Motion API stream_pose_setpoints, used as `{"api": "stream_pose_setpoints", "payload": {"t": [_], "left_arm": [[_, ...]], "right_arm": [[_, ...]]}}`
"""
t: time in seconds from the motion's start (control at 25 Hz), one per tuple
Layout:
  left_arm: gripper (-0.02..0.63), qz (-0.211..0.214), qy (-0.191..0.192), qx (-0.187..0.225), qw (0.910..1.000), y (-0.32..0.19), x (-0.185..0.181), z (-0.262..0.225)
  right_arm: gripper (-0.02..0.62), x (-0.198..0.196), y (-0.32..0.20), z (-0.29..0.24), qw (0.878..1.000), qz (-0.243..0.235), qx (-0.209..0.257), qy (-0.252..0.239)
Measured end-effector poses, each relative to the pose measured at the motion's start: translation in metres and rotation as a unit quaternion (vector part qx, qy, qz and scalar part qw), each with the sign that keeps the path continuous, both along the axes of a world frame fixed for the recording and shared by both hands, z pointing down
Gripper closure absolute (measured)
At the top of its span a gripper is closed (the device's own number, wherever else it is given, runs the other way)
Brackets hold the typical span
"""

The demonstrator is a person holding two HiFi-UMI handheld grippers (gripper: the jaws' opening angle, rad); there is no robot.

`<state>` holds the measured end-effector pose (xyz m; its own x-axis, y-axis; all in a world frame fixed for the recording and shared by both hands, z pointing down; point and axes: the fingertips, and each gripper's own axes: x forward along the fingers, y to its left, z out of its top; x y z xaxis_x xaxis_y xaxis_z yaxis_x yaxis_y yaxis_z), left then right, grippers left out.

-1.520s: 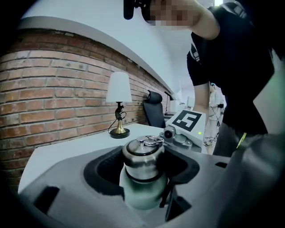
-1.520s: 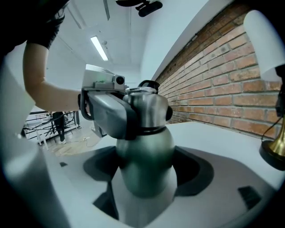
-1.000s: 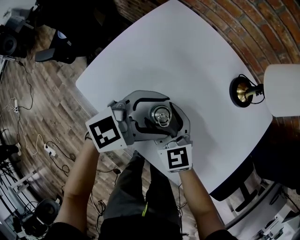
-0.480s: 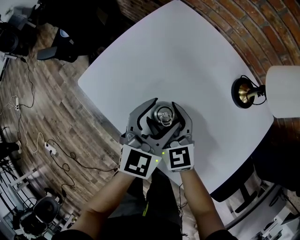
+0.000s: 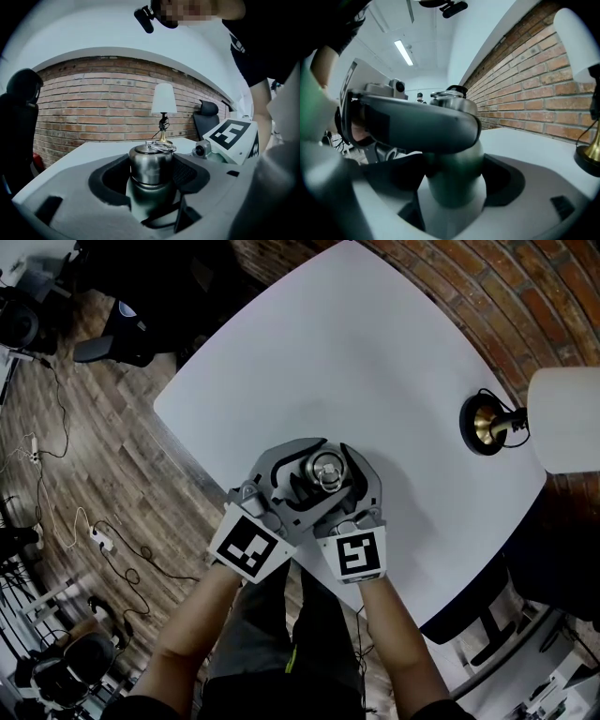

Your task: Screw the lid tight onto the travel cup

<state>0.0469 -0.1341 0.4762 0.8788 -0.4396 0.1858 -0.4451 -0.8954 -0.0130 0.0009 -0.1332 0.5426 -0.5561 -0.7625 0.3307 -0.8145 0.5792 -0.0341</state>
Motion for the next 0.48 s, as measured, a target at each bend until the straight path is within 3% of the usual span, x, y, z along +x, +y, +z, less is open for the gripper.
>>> {"api": "stream_pose_setpoints", "payload": {"t": [0.32,0.48], "left_arm": [[0.336,0.108,-0.031,-0.005,0.9937,0.023,0.033,-0.005],[0.336,0.137,-0.032,-0.004,0.9901,0.016,0.020,-0.005]], "right_arm": [[0.238,0.028,0.015,-0.010,1.000,0.004,0.003,-0.002],[0.238,0.013,0.006,-0.009,1.000,0.003,-0.001,0.001]]}}
